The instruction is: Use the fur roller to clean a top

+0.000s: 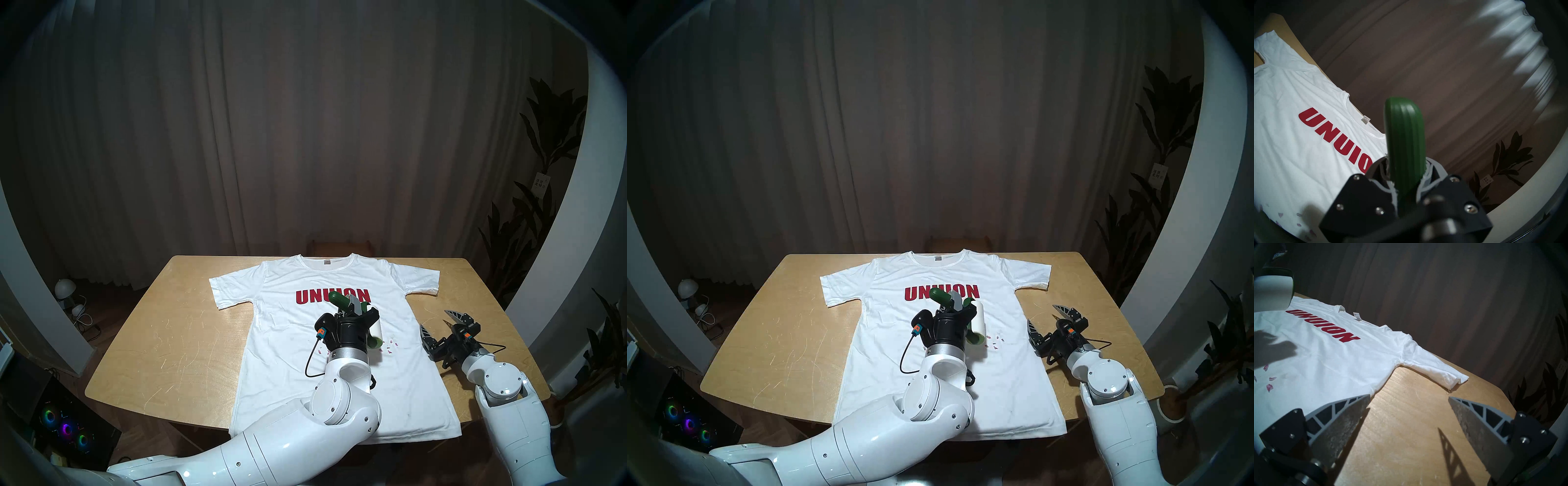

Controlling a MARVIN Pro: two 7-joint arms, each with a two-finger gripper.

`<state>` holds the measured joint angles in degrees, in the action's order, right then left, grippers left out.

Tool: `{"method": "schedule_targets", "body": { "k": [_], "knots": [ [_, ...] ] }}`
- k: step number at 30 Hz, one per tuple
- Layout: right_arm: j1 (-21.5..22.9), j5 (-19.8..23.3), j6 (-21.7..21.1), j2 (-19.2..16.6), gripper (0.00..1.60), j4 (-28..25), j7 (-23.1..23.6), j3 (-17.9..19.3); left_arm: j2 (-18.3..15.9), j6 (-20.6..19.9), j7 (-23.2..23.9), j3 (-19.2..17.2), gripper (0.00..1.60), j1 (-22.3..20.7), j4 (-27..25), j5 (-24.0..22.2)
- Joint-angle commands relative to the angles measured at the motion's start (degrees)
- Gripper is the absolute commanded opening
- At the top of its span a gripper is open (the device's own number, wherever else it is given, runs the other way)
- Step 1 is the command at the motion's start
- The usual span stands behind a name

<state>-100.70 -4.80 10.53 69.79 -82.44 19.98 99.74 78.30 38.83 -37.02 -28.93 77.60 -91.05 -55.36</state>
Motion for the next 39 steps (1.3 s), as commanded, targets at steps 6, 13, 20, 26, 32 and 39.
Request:
{"method": "schedule_targets", "body": {
  "k": [6, 13, 20, 26, 32, 39],
  "knots": [
    [0.33, -1.06, -1.44, 0.33, 1.6, -0.78, -0.47, -1.13, -2.28, 0.81, -0.67, -0.74, 0.0, 0.66, -3.34, -0.26],
    [-2.18, -1.04, -2.28, 0.25, 1.6, -3.58, -0.89, -0.45, -3.16, 0.39, -0.64, -0.04, 0.0, 0.57, -4.19, -2.16],
    [-4.34, -1.26, -2.61, 0.15, 1.6, -5.18, -1.4, 0.58, -2.43, 1.0, -0.75, 1.65, 0.0, -0.95, -2.85, -2.53],
    [-5.02, -1.24, -2.53, 0.26, 1.6, -5.69, -1.59, 1.43, -0.71, 2.16, -0.6, 3.4, 0.0, -2.58, -0.2, -1.3],
    [-5.23, -1.21, -2.41, 0.2, 1.6, -5.56, -1.52, 2.0, 1.2, 2.4, -0.25, 4.53, 0.0, -4.3, 0.85, -1.38],
    [-5.56, -1.05, -2.01, 0.13, 1.6, -5.24, -1.57, 2.45, 4.66, 2.66, -0.87, 5.63, 0.0, -7.33, 2.0, -2.5]
  ]
}}
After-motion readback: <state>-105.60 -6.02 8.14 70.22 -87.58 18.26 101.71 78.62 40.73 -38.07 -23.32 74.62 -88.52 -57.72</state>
